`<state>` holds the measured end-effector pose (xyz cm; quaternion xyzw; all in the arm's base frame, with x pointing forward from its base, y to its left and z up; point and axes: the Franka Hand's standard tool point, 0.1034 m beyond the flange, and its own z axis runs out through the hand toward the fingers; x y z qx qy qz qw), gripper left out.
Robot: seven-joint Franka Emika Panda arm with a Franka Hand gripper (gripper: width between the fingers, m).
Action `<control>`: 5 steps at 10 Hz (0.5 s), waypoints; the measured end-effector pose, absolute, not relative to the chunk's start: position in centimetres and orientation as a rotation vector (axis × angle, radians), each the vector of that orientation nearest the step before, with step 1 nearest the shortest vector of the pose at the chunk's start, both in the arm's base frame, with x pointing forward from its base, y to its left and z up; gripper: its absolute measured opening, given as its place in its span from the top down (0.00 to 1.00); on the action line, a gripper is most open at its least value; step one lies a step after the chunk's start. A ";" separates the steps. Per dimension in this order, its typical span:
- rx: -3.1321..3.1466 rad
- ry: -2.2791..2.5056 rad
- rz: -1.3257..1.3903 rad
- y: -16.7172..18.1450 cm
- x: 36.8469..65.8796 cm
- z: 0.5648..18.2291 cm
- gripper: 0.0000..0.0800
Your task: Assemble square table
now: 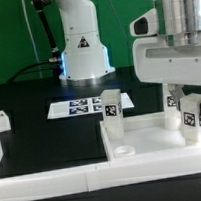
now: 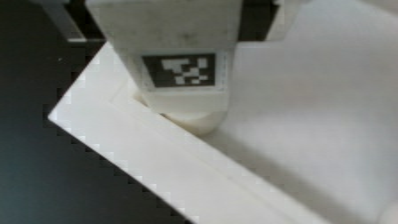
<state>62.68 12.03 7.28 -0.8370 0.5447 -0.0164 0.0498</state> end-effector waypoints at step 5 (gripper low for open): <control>-2.138 2.051 0.063 11.6 62.8 7.3 0.54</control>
Offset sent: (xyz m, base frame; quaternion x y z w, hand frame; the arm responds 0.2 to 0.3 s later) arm 0.0000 0.0000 0.0000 0.0000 0.0000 0.1296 0.9916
